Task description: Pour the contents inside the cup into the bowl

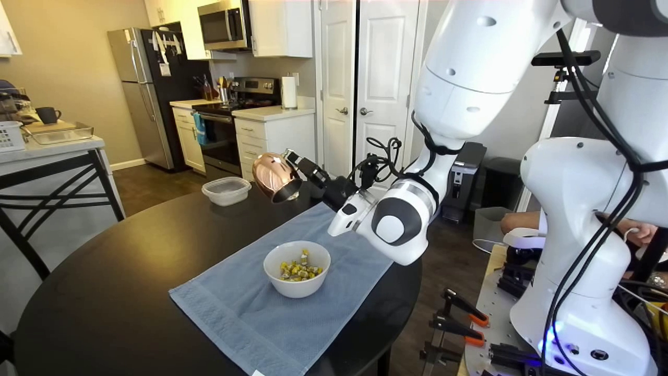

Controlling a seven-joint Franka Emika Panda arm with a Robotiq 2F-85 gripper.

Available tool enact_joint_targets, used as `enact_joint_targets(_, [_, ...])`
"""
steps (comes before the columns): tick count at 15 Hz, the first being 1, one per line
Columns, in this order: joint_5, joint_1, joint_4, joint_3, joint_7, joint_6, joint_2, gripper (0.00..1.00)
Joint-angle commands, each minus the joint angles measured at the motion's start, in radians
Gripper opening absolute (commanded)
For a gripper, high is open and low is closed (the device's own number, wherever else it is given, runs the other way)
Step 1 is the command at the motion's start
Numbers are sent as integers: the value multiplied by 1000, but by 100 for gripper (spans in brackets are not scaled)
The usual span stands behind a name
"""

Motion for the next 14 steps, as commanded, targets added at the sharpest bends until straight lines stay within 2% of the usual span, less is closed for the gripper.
enact_joint_targets(1, [0,2,-8,-19,85,-69,35,4])
enact_joint_targets(3, [0,-6,-3,-26,87,-56,31,4])
enact_joint_targets(4, [0,-5,2,-35,69,-13,18,4])
enact_joint_targets(6, [0,20,21,-88,23,183,-28,4])
enact_joint_targets(9, [0,84,66,-200,52,443,-35,4])
enact_joint_targets(14, [0,106,184,-378,14,847,-107,4])
